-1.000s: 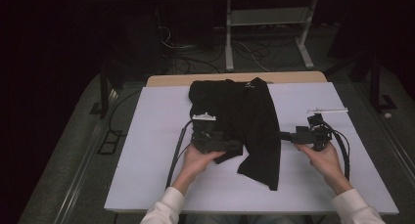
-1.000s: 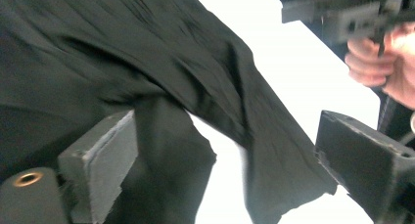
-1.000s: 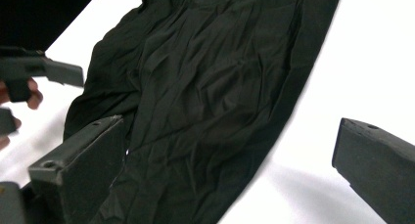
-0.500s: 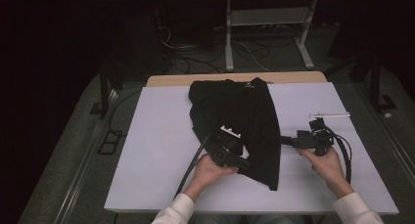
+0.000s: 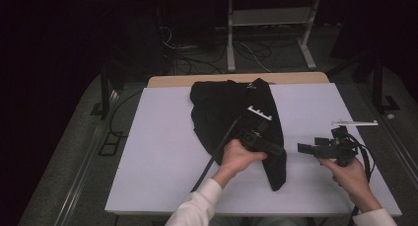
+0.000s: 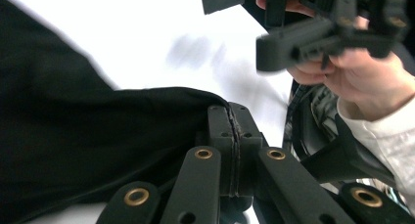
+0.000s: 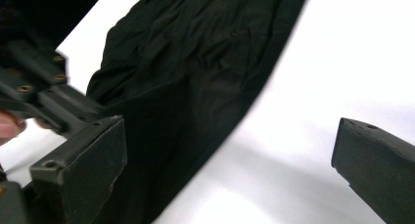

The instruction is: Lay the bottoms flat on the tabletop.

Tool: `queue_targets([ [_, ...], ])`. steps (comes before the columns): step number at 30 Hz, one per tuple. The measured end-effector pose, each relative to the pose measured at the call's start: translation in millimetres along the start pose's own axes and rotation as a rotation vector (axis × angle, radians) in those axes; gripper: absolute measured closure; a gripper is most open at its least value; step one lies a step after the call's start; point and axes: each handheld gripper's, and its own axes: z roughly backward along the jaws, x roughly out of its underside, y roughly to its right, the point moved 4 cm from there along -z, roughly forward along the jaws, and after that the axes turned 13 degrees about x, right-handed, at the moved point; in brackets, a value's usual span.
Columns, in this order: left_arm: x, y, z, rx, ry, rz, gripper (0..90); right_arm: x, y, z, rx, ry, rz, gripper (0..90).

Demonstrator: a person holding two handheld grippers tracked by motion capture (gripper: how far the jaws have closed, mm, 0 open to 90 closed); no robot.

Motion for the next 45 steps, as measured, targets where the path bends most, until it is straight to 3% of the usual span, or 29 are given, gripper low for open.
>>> queue_targets([
  [3, -7.8, -3.2, -25.6, -0.001, -0.035, 0.000, 88.4, 6.3, 9.6, 7.7, 0.004, -0.004, -0.024, 0.2],
  [5, -9.2, -8.3, -36.6, 0.019, -0.032, 0.014, 87.2, 9.6, 16.3, 10.2, 0.008, -0.010, -0.040, 2.1],
  [7, -9.1, -10.9, -42.6, 0.054, -0.014, 0.027, 74.7, 11.5, 21.5, 12.0, 0.006, -0.011, -0.058, 5.3],
  [8, -8.4, -11.4, -43.7, 0.045, -0.019, 0.022, 71.2, 12.0, 23.5, 12.5, 0.008, -0.010, -0.065, 5.4],
  [11, -5.0, -9.7, -39.7, 0.012, -0.021, -0.021, 54.5, 13.1, 26.2, 13.1, 0.010, -0.011, -0.071, 5.4],
  [14, 2.6, -6.8, -27.9, 0.021, -0.007, -0.055, 51.0, 13.7, 24.9, 12.8, 0.008, -0.014, -0.070, 5.7],
  [17, 16.5, -5.2, -17.4, 0.002, -0.028, -0.086, 49.7, 14.7, 22.6, 11.2, 0.008, -0.022, -0.063, 6.1],
  [19, 26.1, -4.3, -11.8, -0.006, -0.041, -0.100, 49.7, 15.8, 21.7, 9.6, 0.008, -0.031, -0.059, 6.4],
  [22, 38.5, -3.2, -6.8, -0.027, -0.077, -0.174, 51.4, 17.4, 21.1, 8.5, 0.010, -0.037, -0.057, 6.6],
  [25, 46.3, -1.0, -9.5, -0.003, -0.095, -0.228, 56.0, 18.0, 20.9, 7.5, 0.010, -0.039, -0.060, 6.5],
  [29, 51.8, -2.4, -20.6, 0.020, -0.144, -0.227, 61.0, 19.4, 21.6, 6.4, 0.010, -0.044, -0.065, 6.5],
  [37, 61.9, -8.9, -28.8, -0.016, -0.246, -0.248, 63.7, 20.6, 22.6, 7.6, 0.007, -0.040, -0.073, 6.5],
  [40, 64.3, -9.3, -31.0, -0.046, -0.250, -0.273, 64.4, 20.5, 22.3, 8.0, 0.007, -0.038, -0.074, 6.6],
  [45, 68.2, -8.4, -32.8, -0.091, -0.266, -0.348, 80.6, 20.8, 20.7, 7.5, 0.006, -0.040, -0.071, 6.6],
])
